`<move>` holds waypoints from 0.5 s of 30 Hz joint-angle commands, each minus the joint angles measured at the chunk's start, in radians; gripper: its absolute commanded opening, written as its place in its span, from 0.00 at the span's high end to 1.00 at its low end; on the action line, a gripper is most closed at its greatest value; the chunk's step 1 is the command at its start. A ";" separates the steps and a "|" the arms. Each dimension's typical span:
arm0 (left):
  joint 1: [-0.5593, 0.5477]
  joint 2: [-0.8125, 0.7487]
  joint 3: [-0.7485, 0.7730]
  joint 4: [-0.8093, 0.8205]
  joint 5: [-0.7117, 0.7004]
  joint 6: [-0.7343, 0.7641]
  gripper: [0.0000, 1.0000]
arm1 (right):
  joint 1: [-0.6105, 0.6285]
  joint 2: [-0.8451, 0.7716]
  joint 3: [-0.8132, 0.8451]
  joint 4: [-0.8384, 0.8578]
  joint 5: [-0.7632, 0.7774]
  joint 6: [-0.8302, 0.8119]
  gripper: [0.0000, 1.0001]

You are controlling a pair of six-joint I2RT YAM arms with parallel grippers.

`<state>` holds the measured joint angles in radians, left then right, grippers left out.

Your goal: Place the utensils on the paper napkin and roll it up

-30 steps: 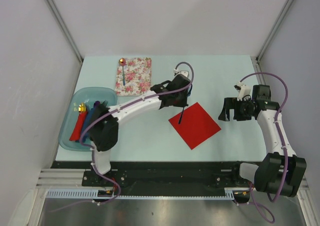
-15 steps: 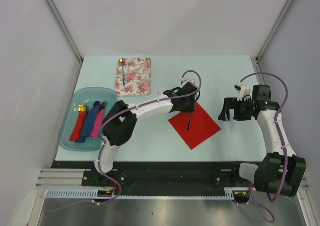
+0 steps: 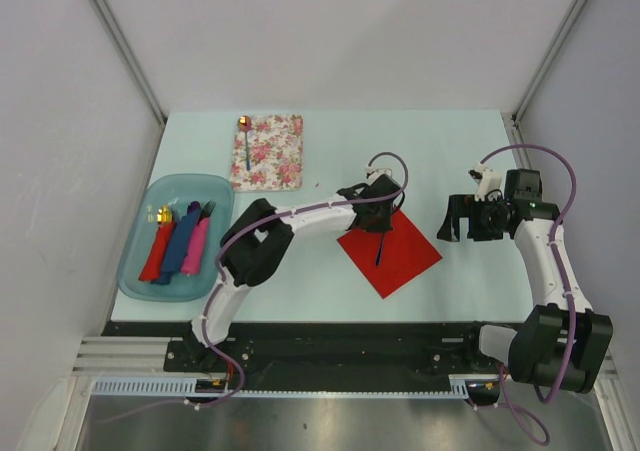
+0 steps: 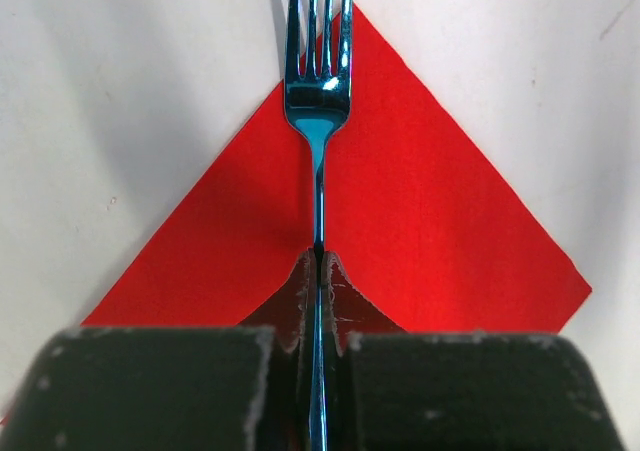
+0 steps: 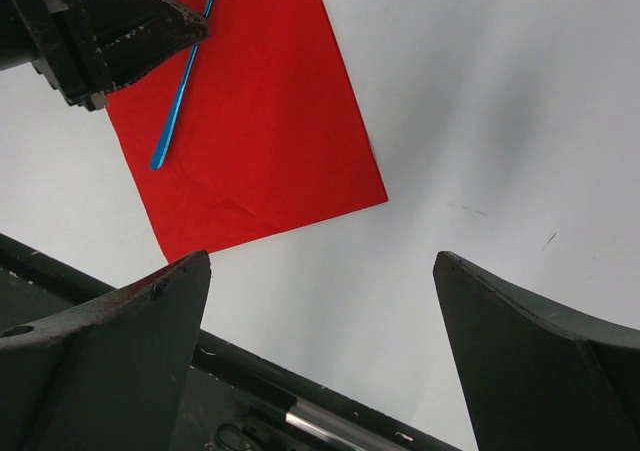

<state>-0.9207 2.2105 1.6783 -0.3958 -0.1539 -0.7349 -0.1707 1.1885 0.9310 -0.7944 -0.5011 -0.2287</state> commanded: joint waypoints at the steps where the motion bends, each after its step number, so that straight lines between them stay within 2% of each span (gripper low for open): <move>1: -0.004 0.026 0.066 0.031 -0.006 -0.026 0.99 | -0.006 0.003 0.022 0.012 0.003 0.011 0.00; 9: -0.004 0.055 0.084 0.018 0.004 -0.029 0.94 | -0.006 0.002 0.022 0.011 0.001 0.012 0.00; 11: -0.004 0.057 0.083 0.015 0.004 -0.024 0.90 | -0.006 0.000 0.022 0.011 0.001 0.011 0.00; 15: -0.004 0.058 0.081 0.014 0.016 -0.026 0.76 | -0.006 0.000 0.023 0.012 0.001 0.011 0.00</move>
<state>-0.9207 2.2593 1.7237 -0.3897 -0.1505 -0.7444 -0.1707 1.1885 0.9310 -0.7944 -0.5014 -0.2287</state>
